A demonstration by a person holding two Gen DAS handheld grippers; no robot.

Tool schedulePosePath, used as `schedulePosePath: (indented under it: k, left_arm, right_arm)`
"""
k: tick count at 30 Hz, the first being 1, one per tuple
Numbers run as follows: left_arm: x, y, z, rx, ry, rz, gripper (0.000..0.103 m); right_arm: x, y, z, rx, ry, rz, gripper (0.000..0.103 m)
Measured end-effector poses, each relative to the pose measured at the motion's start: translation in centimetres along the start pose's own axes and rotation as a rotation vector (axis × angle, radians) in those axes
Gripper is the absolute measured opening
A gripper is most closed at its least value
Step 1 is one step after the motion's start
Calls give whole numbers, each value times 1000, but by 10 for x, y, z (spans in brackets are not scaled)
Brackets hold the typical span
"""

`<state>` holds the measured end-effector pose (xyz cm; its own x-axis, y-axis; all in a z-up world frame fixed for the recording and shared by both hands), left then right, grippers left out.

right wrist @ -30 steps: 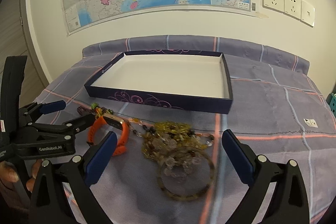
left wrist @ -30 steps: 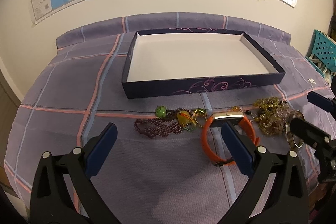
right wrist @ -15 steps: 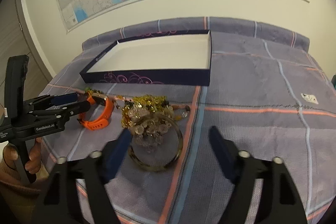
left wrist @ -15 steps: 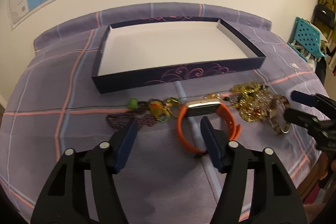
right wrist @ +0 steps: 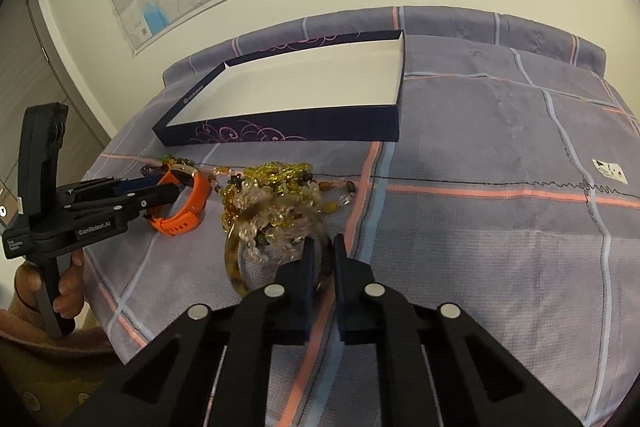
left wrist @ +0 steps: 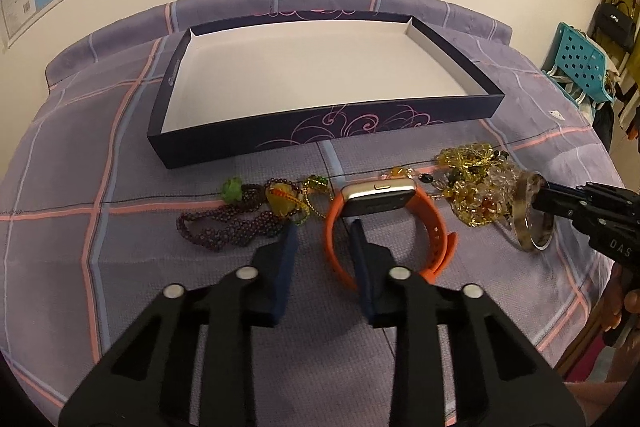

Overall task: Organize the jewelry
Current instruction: 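Grasp the orange-strap watch with the left gripper while the right grasps the tortoiseshell bangle, then release the watch into the box with the left gripper while the right releases the bangle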

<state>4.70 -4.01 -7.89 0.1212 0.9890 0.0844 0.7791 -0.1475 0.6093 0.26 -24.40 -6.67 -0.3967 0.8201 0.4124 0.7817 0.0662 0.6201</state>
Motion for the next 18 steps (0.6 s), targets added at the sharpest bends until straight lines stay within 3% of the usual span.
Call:
schedulePosePath:
  k: [1,2,18]
  left_arm:
    - [0,0,0,3,-10,-3,12]
    - [1,1,0,5,-18,-5,10]
    - [17,11,-23,-21,-128,-40,9]
  right_arm:
    - [0,1,-1,-1,-2,-1,6]
    - [0,2,-3,-4,-4,-4,6]
    - [15,40,-21,-67,58,-53,6]
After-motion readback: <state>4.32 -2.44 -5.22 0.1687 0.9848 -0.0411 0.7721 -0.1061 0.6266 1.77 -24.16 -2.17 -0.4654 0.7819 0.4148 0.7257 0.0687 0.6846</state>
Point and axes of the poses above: each gripper's, at about its wrist camera, not at the fingertips, and z roughly the way its jaws point, x to its left, y to its top, the point moved 5 cm from there along z, roughly the way its jaws point, and after that the axes turned 11 degrees about y, right-handed, at the moved point
